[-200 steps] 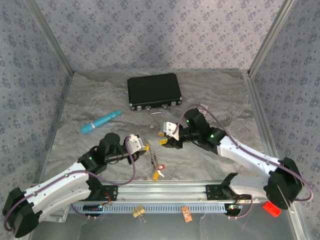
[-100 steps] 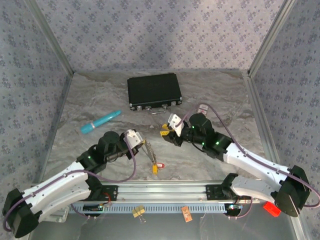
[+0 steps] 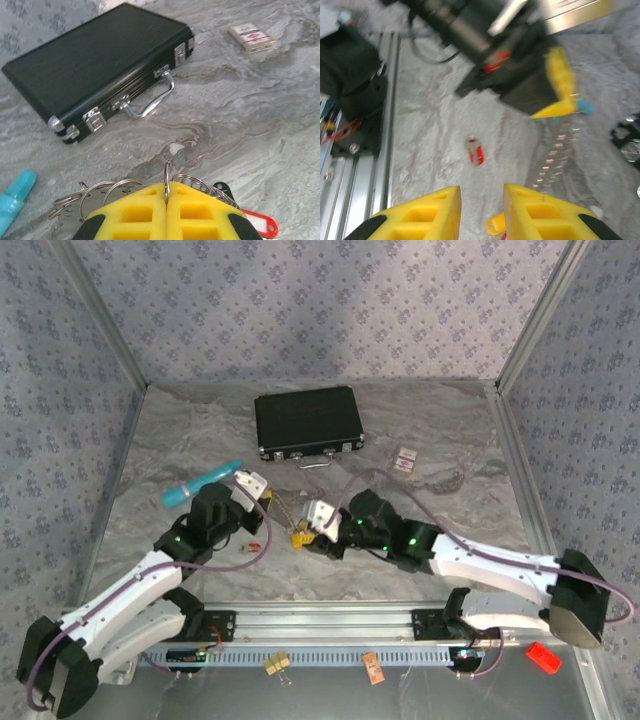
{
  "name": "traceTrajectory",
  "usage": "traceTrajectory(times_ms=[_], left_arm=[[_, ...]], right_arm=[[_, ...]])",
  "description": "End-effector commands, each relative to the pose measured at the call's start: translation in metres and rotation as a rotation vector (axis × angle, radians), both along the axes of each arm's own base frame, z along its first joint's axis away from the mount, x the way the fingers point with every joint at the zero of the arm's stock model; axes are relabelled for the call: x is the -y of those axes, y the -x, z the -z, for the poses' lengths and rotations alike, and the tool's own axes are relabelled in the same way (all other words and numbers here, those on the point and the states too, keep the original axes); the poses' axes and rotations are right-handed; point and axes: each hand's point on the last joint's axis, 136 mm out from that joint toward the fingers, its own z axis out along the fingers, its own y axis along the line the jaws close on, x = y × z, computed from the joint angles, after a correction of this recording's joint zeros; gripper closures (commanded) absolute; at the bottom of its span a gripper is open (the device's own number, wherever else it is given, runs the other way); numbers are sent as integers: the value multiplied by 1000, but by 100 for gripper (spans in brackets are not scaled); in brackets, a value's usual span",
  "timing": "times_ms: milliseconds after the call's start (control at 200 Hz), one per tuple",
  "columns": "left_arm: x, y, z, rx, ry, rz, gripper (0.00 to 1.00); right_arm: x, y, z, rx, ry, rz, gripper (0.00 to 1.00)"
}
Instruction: Put the keys on the keyring
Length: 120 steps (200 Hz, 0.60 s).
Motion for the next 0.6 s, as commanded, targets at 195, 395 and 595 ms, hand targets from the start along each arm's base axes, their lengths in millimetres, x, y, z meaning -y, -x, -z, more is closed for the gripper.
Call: traceTrajectory(times_ms=[195,395,595], left_arm=[[-18,-25,-21,-20,207,-112,100],[-22,-29,-16,-44,219,-124,100],[-23,-28,-14,-47,219,-121,100]], right_arm=[[-53,13,61,75,80,-58,66],[-85,7,98,53,122,-46,62],[-111,-18,128,76,154,1,57]])
